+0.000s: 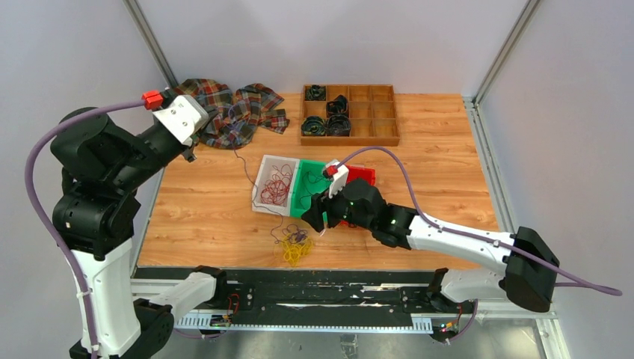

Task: Untangle the cables

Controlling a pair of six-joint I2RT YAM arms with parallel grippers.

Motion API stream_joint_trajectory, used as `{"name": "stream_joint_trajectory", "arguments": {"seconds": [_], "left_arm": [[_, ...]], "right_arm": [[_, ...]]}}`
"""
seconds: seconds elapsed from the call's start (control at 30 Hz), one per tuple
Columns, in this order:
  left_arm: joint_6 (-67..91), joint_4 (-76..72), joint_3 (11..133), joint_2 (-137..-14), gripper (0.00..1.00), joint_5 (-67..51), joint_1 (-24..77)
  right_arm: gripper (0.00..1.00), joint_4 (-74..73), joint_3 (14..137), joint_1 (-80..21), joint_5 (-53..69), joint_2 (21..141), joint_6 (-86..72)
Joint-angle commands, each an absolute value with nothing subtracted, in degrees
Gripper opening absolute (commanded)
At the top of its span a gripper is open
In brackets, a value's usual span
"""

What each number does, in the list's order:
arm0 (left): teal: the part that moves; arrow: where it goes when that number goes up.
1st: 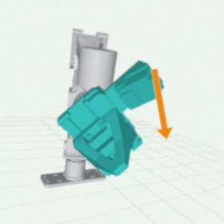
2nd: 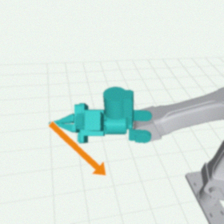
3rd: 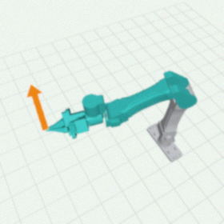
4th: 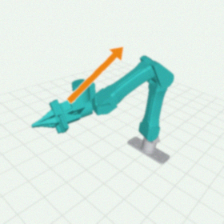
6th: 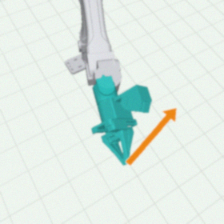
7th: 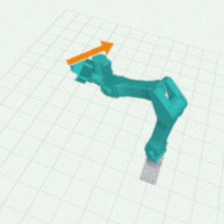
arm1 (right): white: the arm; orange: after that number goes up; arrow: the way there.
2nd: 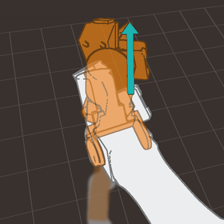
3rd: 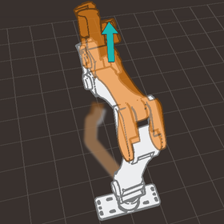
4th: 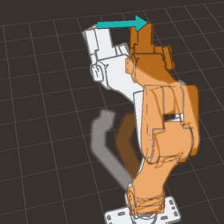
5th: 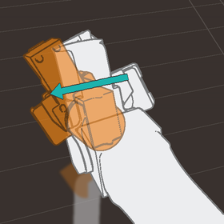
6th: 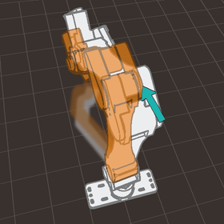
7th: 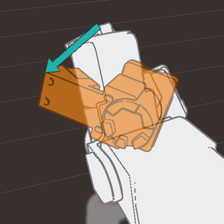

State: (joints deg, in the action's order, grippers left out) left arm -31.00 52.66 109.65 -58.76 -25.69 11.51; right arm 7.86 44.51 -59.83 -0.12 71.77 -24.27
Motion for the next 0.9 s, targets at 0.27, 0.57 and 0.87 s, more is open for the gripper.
{"name": "stream_joint_trajectory", "arguments": {"seconds": [0.27,0.57,0.87], "left_arm": [[-28.55,50.37,119.68,-62.67,0.0,-30.83,11.87],[-30.92,50.4,123.46,-64.06,0.01,-28.97,11.87],[-34.61,50.07,97.93,-52.33,0.01,-24.48,11.81]], "right_arm": [[0.69,22.99,57.09,-65.18,13.67,82.66,-13.55],[0.46,24.22,56.28,-66.53,8.44,91.48,-16.68],[0.01,26.79,50.42,-66.45,3.08,84.25,-17.94]]}}
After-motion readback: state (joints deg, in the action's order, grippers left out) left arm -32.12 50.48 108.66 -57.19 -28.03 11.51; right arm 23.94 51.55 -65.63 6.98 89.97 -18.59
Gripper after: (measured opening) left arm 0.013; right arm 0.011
